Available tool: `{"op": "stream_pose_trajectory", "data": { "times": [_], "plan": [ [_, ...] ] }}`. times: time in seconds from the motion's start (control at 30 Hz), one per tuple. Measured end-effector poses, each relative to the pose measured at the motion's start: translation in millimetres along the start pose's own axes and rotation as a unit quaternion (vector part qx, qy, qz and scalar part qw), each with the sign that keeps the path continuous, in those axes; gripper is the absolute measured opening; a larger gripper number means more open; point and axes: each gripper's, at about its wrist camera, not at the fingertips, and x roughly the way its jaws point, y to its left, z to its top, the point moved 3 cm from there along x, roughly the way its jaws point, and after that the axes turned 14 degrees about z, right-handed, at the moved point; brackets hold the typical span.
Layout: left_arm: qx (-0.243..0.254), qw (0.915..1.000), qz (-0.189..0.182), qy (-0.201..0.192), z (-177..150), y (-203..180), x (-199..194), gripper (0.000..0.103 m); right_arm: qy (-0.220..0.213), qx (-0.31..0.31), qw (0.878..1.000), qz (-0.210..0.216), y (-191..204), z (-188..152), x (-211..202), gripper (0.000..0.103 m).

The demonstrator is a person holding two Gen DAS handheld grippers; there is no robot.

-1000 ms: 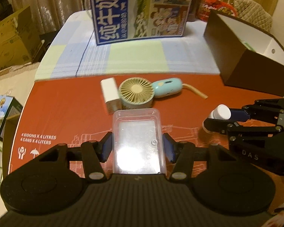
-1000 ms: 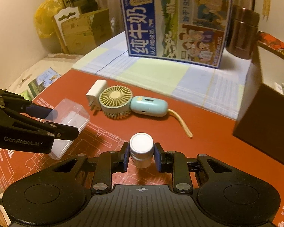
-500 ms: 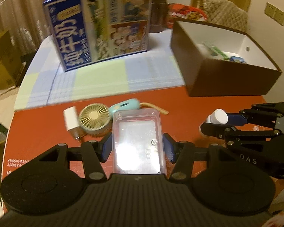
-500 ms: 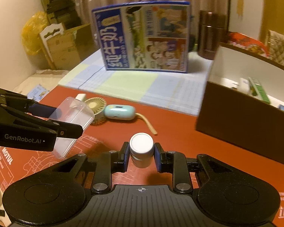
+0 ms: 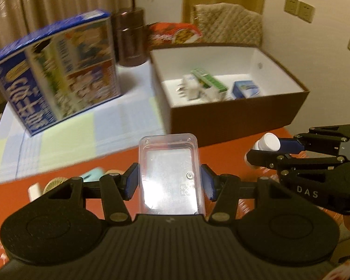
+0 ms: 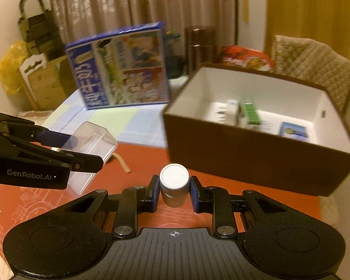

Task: Organize rigid objects
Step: 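Lift the plastic case and pill bottle and carry them over the storage box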

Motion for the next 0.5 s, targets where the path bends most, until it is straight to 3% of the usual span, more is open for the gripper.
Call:
{"op": "stream_pose_trajectory", "data": {
  "times": [0.27,0.5],
  "plan": [
    [0.015,0.9994,-0.019,-0.024,38,-44,5,0.052,-0.027,0.011,0.999,-0.027,-47,19,-33,0.024],
    [0.017,0.9992,-0.015,-0.034,73,-65,23,0.052,-0.043,0.014,0.998,-0.038,-87,42,-44,0.024]
  ]
}}
